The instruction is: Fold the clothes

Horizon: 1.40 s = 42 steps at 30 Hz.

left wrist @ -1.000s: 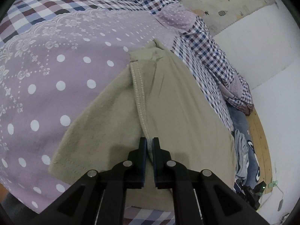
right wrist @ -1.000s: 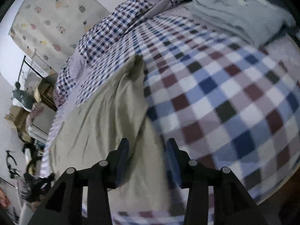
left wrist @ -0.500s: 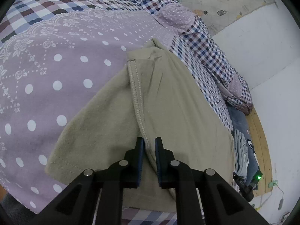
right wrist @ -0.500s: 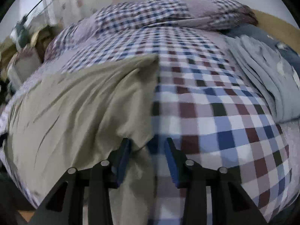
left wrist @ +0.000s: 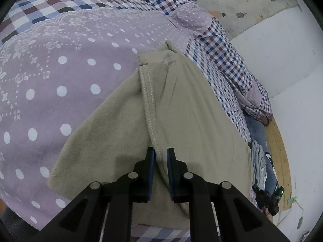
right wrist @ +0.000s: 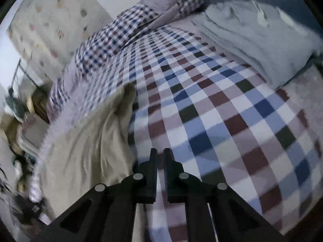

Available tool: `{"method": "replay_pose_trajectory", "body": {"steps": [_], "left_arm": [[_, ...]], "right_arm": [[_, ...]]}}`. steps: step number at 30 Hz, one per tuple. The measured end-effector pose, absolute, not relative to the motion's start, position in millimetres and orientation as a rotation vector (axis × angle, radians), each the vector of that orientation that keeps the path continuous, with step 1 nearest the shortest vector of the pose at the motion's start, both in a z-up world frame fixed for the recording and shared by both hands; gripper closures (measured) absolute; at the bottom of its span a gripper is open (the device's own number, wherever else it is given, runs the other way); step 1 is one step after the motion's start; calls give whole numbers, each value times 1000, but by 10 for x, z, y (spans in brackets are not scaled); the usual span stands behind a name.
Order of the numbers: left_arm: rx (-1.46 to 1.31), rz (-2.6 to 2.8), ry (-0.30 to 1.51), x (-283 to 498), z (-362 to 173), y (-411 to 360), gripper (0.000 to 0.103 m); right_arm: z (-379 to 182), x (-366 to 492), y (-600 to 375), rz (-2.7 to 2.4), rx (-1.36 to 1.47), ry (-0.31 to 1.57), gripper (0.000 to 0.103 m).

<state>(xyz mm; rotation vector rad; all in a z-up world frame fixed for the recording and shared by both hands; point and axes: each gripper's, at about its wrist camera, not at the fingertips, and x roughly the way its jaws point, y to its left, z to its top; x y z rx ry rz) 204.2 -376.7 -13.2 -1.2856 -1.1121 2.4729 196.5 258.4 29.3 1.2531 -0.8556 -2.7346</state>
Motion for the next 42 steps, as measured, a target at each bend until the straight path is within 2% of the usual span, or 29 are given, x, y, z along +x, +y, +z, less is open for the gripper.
{"method": "replay_pose_trajectory", "body": {"steps": [1,3,5,12,15,16,17,21,24,25,28,31,33,34,35,39,42], "left_arm": [[-1284,2473,-1111,2038,-133,-3763,87],[-1281,2474,-1109,2031,-136,-3757,87],[-1278,2475,-1107,2023,-138,-3750,87],[-1281,2493,-1092,1960,-149,-3735,87],[-1277,2499,-1095,1940,-157,-3727,87],[-1273,2498,-1099,1934,-161,-3730,87],[-1270,2498,-1104,1928,-165,-3733,87],[-1268,2497,-1098,1912,-173,-3734,87],[-1268,2491,-1099,1901,-181,-3742,87],[-1267,2489,-1101,1901,-180,-3746,87],[-1267,2488,-1113,1920,-185,-3743,87],[-1270,2492,-1120,1923,-184,-3738,87],[-1271,2495,-1124,1929,-183,-3736,87],[-1271,2496,-1126,1929,-182,-3734,87],[-1272,2498,-1129,1929,-181,-3732,86],[-1268,2511,-1120,1935,-167,-3702,83],[-1266,2518,-1112,1932,-161,-3694,82]], "right_arm": [[294,1905,2587,-2702,1245,-859,96],[306,1751,2530,-2655,1225,-814,89],[269,1563,2494,-2612,1220,-779,59],[172,873,2417,-2530,1209,-665,59],[103,559,2275,-2499,1233,-596,68],[81,509,2206,-2488,1254,-546,90],[58,459,2137,-2477,1276,-497,102],[133,333,2123,-2583,1310,-348,102],[175,304,2425,-2787,1333,-417,103],[168,308,2527,-2859,1346,-433,103],[48,298,2710,-2723,1332,-727,99],[-9,302,2701,-2582,1311,-796,96],[-75,346,2697,-2454,1310,-852,84],[-85,363,2683,-2420,1301,-864,72],[-84,383,2635,-2399,1278,-870,65],[-6,522,2535,-2365,1281,-786,61],[24,515,2261,-2407,1291,-644,61]]}}
